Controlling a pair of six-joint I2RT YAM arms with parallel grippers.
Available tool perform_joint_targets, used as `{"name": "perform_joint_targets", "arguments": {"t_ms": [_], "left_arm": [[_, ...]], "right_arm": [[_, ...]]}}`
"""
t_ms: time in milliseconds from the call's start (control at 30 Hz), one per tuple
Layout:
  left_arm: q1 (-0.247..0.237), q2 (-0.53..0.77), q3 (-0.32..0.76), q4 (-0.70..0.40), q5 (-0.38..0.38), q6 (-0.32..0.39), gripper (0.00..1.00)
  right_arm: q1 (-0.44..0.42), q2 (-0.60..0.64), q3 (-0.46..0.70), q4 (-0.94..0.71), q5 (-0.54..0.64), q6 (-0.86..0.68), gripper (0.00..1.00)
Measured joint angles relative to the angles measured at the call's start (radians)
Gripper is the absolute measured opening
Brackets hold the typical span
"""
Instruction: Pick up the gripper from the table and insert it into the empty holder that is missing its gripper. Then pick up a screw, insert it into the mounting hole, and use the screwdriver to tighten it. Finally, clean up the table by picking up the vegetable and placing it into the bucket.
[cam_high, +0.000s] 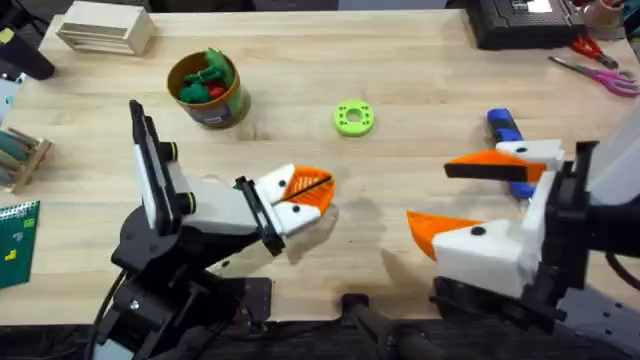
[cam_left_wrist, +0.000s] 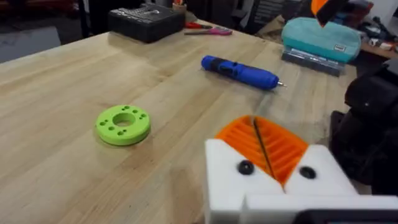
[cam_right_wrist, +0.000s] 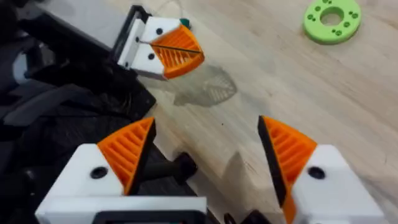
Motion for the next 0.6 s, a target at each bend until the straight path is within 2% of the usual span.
{"name": "perform_joint_targets", "arguments": {"t_ms": [67, 167, 267, 300, 400, 600], "left_arm": [[0.0, 0.0, 0.0, 0.0, -0.001, 0.003, 0.006], [0.0, 0.0, 0.0, 0.0, -0.001, 0.003, 0.006], [0.0, 0.0, 0.0, 0.0, -0.001, 0.003, 0.006], [0.0, 0.0, 0.0, 0.0, -0.001, 0.003, 0.005], [0.0, 0.0, 0.0, 0.0, -0.001, 0.003, 0.005], [0.0, 0.0, 0.0, 0.0, -0.001, 0.003, 0.005]], "right_arm": [[0.0, 0.013, -0.006, -0.018, -0.004, 0.0, 0.99], [-0.009, 0.036, -0.009, -0.019, -0.009, 0.005, 0.991], [-0.053, 0.059, -0.01, -0.027, -0.011, 0.007, 0.99], [-0.138, 0.084, -0.011, -0.027, -0.012, -0.002, 0.99], [-0.257, 0.111, -0.011, -0.031, -0.012, -0.035, 0.99], [-0.586, 0.19, -0.011, -0.038, -0.014, -0.177, 0.987]]}}
